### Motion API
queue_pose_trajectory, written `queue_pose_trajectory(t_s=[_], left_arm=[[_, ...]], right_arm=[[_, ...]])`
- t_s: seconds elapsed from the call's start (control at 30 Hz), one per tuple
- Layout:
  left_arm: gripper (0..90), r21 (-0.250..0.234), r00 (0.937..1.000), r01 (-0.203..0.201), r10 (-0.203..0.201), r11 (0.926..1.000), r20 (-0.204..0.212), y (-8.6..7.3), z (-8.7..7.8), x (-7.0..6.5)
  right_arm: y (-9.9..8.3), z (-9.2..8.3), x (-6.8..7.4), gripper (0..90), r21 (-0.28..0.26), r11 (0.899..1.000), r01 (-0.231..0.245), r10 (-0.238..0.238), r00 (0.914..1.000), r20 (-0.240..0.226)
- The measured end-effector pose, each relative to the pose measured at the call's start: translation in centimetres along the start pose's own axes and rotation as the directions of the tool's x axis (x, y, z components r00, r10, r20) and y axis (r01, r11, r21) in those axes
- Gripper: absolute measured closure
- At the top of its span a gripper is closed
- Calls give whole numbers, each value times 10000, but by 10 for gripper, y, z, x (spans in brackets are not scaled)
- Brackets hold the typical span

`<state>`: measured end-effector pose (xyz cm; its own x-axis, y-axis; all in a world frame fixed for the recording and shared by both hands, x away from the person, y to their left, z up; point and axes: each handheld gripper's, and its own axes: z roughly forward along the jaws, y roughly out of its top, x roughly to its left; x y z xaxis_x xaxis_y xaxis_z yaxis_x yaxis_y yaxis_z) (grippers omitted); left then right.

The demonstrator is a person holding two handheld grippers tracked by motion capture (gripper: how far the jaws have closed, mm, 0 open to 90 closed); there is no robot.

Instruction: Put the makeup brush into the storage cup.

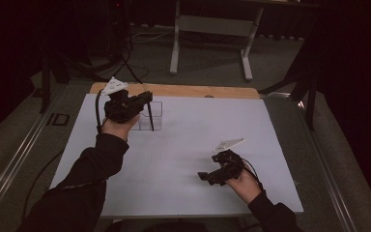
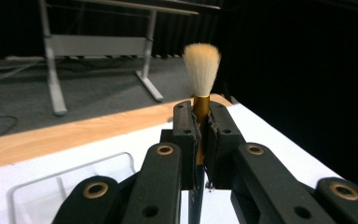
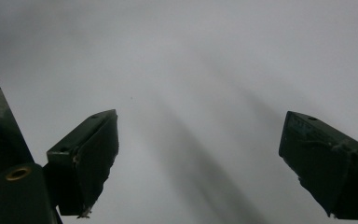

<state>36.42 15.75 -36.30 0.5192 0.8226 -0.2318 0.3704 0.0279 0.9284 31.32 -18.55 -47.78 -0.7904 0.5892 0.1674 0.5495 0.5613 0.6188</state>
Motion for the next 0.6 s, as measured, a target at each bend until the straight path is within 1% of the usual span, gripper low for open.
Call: queue_pose_trajectory(t_s=[0.03, 0.07, 0.1, 0.13, 0.17, 0.2, 0.23, 0.3, 0.33, 0.37, 0.43, 0.47, 0.53, 0.57, 0.6], left_arm=[[841, 0, 10000, 0, 0, 10000, 0, 0, 0, 0], [841, -51, 9999, -86, 86, 9999, -128, 2, -1, 4], [841, -51, 9999, -86, 86, 9999, -128, 2, -1, 4], [842, -161, 9998, -79, 77, 9998, -169, 3, -2, 6], [842, -189, 9995, -161, 156, 9997, -261, 4, -3, 7], [841, -215, 9995, -218, 213, 9995, -213, 5, -3, 9], [842, -288, 9992, -252, 243, 9993, -311, 6, -4, 10], [841, -377, 9990, -328, 316, 9987, -326, 10, -4, 12], [841, -436, 9984, -393, 374, 9983, -434, 11, -4, 13], [841, -448, 9978, -490, 469, 9978, -462, 13, -4, 15], [842, -578, 9975, -517, 488, 9970, -503, 15, -3, 18], [842, -638, 9969, -600, 566, 9962, -543, 16, -2, 20], [842, -636, 9966, -605, 568, 9961, -589, 17, -1, 22], [842, -589, 9960, -681, 645, 9959, -614, 17, 0, 23], [842, -655, 9950, -773, 729, 9949, -676, 17, 1, 24]], right_arm=[[0, 0, 0, 116, 0, 10000, 0, 0, 10000, 0], [0, 0, 0, 116, 11, 10000, 3, -3, 10000, 4], [0, 0, 0, 116, 11, 10000, 3, -3, 10000, 4], [0, 0, 0, 116, -14, 10000, 20, -20, 10000, 41], [0, 0, 0, 116, -14, 10000, 20, -20, 10000, 41], [0, 0, 0, 116, -24, 10000, 12, -12, 10000, 44], [0, 0, 0, 116, -17, 10000, 10, -10, 10000, 21], [0, 0, 0, 116, -30, 10000, 27, -27, 10000, 64], [0, 1, 0, 116, -8, 10000, 3, -3, 10000, 34], [0, 1, 0, 116, -2, 10000, -13, 13, 10000, 43], [0, 1, -1, 116, 20, 10000, -9, 9, 10000, -8], [0, 1, -1, 116, 16, 10000, 0, 0, 10000, 24], [0, 1, 0, 116, 17, 10000, -4, 4, 10000, 4], [0, 1, 0, 116, 17, 10000, -4, 4, 10000, 4], [0, 1, 0, 116, -9, 10000, -25, 25, 10000, -72]])
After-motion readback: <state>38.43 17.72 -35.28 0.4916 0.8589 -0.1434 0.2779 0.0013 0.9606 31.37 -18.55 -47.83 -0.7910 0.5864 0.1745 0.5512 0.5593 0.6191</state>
